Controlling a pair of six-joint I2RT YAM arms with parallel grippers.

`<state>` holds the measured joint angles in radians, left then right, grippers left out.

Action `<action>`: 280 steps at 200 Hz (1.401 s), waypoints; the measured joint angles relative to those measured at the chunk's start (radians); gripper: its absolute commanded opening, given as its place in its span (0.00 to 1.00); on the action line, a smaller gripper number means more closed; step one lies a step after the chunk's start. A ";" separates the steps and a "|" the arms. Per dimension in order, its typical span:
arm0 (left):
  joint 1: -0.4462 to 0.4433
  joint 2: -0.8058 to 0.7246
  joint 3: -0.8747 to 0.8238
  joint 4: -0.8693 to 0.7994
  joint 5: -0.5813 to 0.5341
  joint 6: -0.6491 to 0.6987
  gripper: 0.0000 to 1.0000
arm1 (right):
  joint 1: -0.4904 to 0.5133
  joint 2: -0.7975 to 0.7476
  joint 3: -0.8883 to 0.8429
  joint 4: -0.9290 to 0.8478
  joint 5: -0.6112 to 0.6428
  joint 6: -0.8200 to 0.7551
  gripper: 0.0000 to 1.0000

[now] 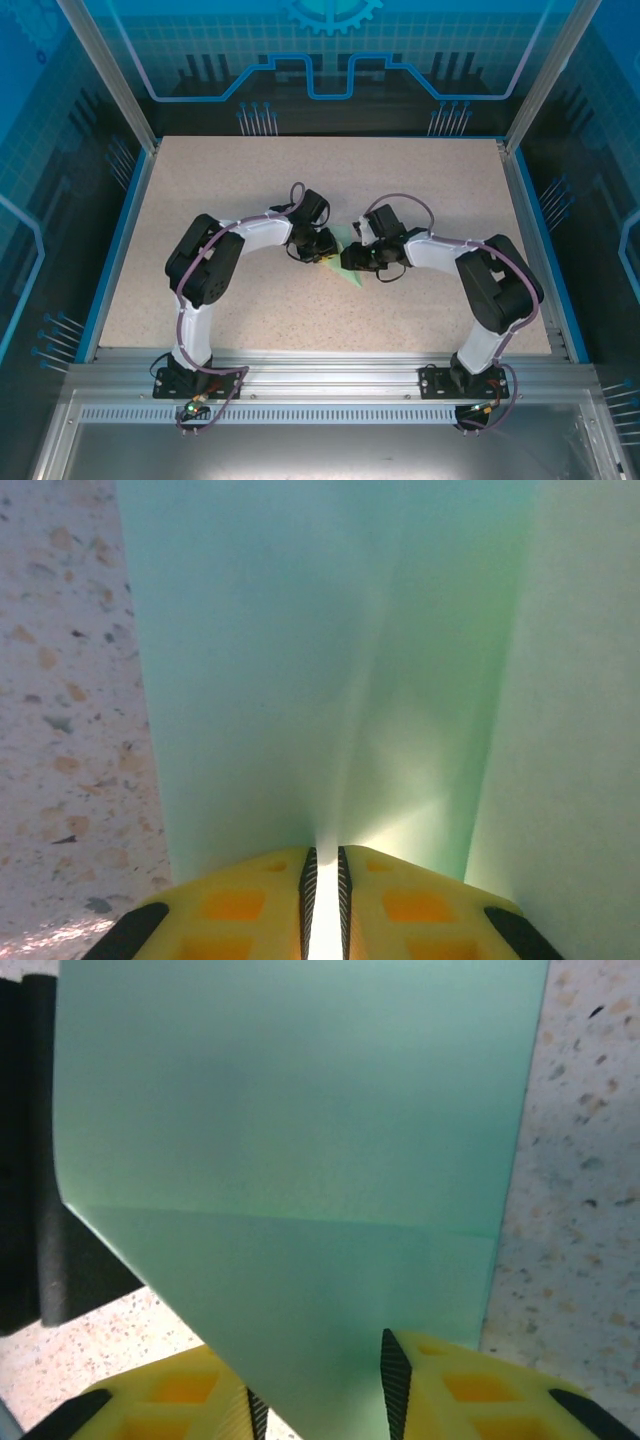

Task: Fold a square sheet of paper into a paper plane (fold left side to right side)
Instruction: Fourth fold the wing at the center of the table.

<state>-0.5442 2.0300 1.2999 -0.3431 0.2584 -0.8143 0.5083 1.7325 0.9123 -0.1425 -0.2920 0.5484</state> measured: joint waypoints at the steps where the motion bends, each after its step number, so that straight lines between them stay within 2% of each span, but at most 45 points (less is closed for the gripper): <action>1: 0.000 0.000 0.000 0.000 0.000 0.000 0.19 | 0.000 0.001 0.000 -0.001 0.001 -0.003 0.40; 35: 0.000 0.000 0.000 0.000 0.000 0.000 0.19 | 0.002 0.006 0.003 -0.048 0.041 -0.024 0.40; 106: 0.000 0.000 0.000 -0.001 0.000 0.000 0.18 | 0.003 0.008 0.007 -0.079 0.052 -0.062 0.20; 132: 0.000 0.000 0.000 -0.002 0.000 0.000 0.18 | 0.002 0.019 0.019 -0.083 0.045 -0.066 0.19; 227: 0.000 0.000 0.000 -0.003 0.000 0.001 0.18 | -0.005 0.058 0.065 -0.117 -0.031 -0.142 0.18; 280: 0.000 0.000 0.000 -0.003 -0.001 0.001 0.18 | -0.011 0.061 0.089 -0.151 -0.018 -0.197 0.32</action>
<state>-0.5442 2.0300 1.3003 -0.3458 0.2577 -0.8135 0.4969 1.7935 1.0016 -0.2935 -0.3096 0.3511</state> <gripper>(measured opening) 0.181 0.295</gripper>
